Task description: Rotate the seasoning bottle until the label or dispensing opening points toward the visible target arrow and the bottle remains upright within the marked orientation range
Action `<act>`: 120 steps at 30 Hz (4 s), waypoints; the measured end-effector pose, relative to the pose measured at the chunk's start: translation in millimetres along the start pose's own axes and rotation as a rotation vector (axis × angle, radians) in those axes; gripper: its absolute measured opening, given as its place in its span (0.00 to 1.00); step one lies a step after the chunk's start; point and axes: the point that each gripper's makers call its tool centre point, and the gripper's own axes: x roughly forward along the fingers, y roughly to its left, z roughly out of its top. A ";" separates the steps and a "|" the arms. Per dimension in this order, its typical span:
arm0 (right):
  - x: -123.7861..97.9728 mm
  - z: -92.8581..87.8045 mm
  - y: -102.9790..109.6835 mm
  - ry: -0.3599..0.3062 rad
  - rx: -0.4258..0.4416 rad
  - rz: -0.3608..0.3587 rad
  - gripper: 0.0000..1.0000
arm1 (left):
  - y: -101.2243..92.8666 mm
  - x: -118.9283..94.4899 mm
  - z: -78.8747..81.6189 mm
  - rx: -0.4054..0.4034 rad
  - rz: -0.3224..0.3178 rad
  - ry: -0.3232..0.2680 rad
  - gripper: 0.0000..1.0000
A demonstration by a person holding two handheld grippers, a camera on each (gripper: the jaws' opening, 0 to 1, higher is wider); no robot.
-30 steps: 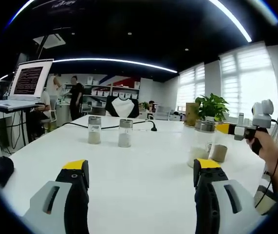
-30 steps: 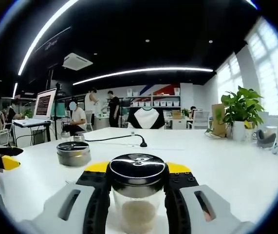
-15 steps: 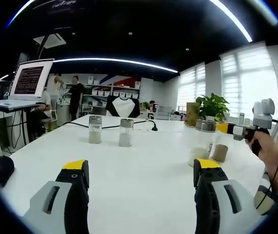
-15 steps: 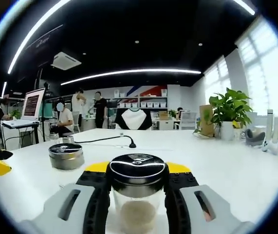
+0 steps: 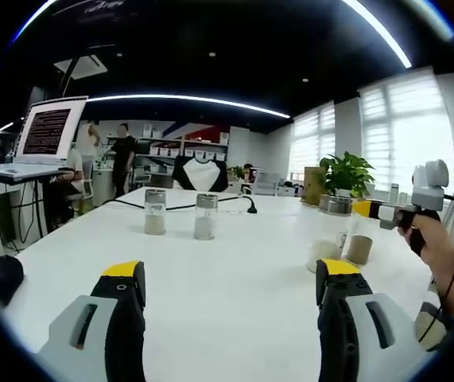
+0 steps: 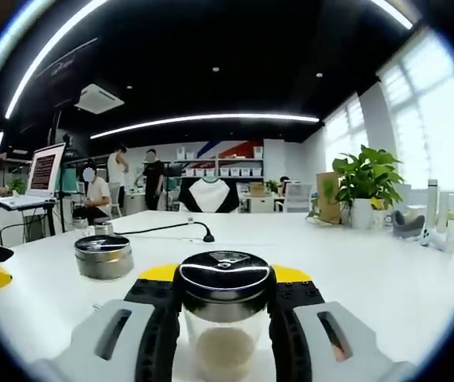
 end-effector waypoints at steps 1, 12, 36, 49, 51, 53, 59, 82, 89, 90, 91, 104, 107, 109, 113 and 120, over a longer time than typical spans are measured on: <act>-0.2 0.0 -0.1 -0.001 -0.001 -0.002 0.41 | -0.1 0.0 0.0 0.000 0.000 0.000 0.93; -1.0 6.5 -1.3 0.006 0.064 0.035 0.45 | -0.8 0.1 0.5 0.003 -0.005 -0.002 0.94; -15.1 24.0 -3.4 0.001 -0.040 0.237 0.51 | 0.1 0.0 0.0 0.003 -0.001 -0.003 0.94; -19.0 21.4 6.1 -0.006 0.008 0.419 0.52 | 1.5 -0.1 0.3 0.001 0.002 -0.002 0.94; -20.6 15.9 13.2 0.015 -0.008 0.458 0.52 | 0.5 0.1 0.0 0.002 0.000 0.000 0.94; -19.1 15.2 13.1 0.008 -0.015 0.448 0.52 | -0.1 0.1 0.2 0.003 -0.002 -0.001 0.94; -16.3 11.0 15.4 0.023 0.001 0.464 0.51 | 0.8 -0.3 0.5 0.001 0.000 -0.002 0.94; -10.2 3.0 16.5 0.017 -0.010 0.497 0.40 | 1.3 0.4 -1.0 -0.003 0.003 0.000 0.94; -8.4 3.6 15.1 0.014 -0.011 0.486 0.40 | 1.3 0.1 0.0 -0.004 0.002 -0.003 0.94; -8.2 3.5 15.0 0.014 -0.011 0.483 0.40 | 1.6 -0.1 0.3 -0.004 0.003 -0.003 0.94; -7.9 3.6 14.8 0.014 -0.011 0.482 0.40 | 2.1 -0.3 0.5 -0.004 0.004 -0.004 0.94; -7.8 3.0 14.3 0.018 -0.017 0.459 0.39 | 1.4 -0.1 0.7 -0.012 -0.002 -0.006 0.94; -8.1 2.9 14.1 0.018 -0.018 0.447 0.39 | 0.7 -0.2 0.3 -0.012 -0.004 -0.005 0.94; -8.3 2.9 14.1 0.017 -0.018 0.439 0.39 | 1.1 -0.4 0.1 -0.014 -0.001 -0.005 0.94; -8.7 2.5 13.7 0.018 -0.020 0.422 0.39 | 2.5 -0.8 -0.3 -0.017 0.003 -0.003 0.94; -8.7 2.0 13.7 0.022 -0.021 0.393 0.39 | 2.5 -0.1 -1.6 -0.020 0.004 0.000 0.94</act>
